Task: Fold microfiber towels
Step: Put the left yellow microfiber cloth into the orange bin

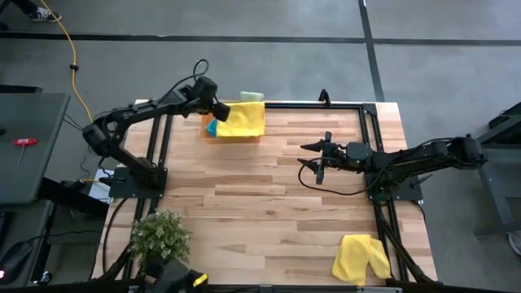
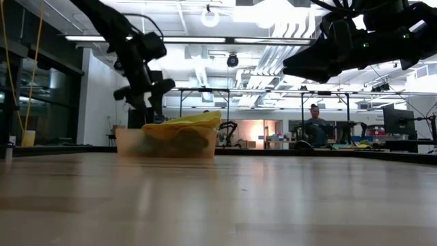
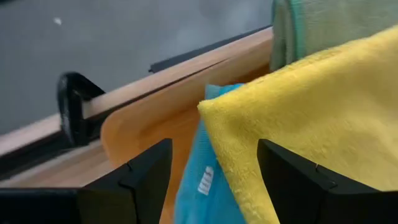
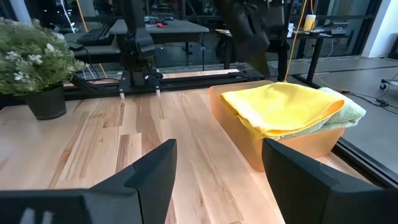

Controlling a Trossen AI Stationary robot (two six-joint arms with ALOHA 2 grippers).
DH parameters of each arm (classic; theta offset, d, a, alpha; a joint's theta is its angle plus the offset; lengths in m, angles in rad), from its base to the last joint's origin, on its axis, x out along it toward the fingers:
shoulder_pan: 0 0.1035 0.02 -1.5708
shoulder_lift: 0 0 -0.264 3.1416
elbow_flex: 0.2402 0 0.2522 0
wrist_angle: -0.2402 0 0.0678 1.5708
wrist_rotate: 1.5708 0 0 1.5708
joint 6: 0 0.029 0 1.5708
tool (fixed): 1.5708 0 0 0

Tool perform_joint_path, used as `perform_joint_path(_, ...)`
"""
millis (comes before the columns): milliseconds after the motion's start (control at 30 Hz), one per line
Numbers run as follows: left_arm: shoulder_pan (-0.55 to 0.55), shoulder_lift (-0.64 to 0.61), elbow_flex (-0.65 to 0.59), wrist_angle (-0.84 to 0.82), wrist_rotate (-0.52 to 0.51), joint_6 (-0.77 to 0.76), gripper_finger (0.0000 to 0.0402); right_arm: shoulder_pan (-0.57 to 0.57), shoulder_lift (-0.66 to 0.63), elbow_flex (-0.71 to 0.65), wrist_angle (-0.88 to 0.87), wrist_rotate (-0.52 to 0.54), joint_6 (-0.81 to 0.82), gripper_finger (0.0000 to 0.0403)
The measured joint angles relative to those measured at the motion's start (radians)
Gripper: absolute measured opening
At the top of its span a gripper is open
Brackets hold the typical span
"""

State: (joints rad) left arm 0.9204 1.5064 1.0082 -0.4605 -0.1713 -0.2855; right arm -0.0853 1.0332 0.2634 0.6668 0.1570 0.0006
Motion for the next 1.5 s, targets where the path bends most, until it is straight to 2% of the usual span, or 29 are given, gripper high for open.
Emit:
perform_joint_path(200,0.022,0.065,0.026,0.026,0.053,-0.039,0.0227,0.000,0.000,0.000,0.004,0.008,0.000,0.0228)
perform_joint_path(500,0.074,0.109,0.035,0.060,0.253,-0.098,0.0227,0.000,0.000,0.000,0.004,0.008,0.000,0.0228)
perform_joint_path(800,0.088,0.112,0.035,0.049,0.259,-0.107,0.0227,0.000,0.000,0.000,0.004,0.009,0.000,0.0228)
perform_joint_path(1100,0.088,0.143,0.035,0.027,0.310,-0.108,0.0221,0.000,0.000,0.000,0.004,0.009,0.000,0.0228)
perform_joint_path(1333,0.088,0.143,0.035,0.039,0.310,-0.106,0.0196,0.000,0.000,0.000,0.004,0.009,0.000,0.0228)
perform_joint_path(1500,0.088,0.143,0.035,0.039,0.310,-0.105,0.0157,0.000,0.000,0.000,0.004,0.009,0.000,0.0228)
